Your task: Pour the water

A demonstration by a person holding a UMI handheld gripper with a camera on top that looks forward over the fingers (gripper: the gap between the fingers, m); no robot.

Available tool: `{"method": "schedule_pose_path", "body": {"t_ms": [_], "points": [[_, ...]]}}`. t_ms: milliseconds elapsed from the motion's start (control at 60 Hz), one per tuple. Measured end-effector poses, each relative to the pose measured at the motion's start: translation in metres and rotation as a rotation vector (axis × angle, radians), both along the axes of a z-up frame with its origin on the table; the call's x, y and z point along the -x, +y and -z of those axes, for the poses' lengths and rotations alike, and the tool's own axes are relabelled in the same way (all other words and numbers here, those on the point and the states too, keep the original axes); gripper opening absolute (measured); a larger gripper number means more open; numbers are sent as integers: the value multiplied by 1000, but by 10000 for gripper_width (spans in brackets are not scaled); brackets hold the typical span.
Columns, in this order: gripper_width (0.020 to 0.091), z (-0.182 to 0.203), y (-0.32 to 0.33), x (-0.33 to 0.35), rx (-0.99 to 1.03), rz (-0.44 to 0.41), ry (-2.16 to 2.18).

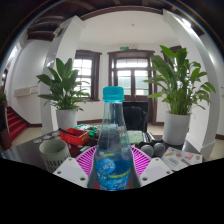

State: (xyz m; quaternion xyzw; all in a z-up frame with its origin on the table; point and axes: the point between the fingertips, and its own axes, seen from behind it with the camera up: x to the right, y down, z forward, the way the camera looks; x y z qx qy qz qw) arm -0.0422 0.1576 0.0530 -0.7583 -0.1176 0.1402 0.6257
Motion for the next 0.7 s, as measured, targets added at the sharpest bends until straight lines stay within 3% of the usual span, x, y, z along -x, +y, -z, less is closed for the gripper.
{"method": "schedule_pose_path", "body": {"t_ms": [50, 83, 150, 167, 433, 700], "points": [[558, 2, -2, 1, 19, -12, -11], [624, 4, -4, 1, 37, -17, -22], [866, 4, -8, -4, 60, 5, -21], [878, 4, -10, -5, 64, 12, -17], [858, -3, -109, -26, 104, 54, 25], [859, -48, -204, -66, 77, 204, -39]]}}
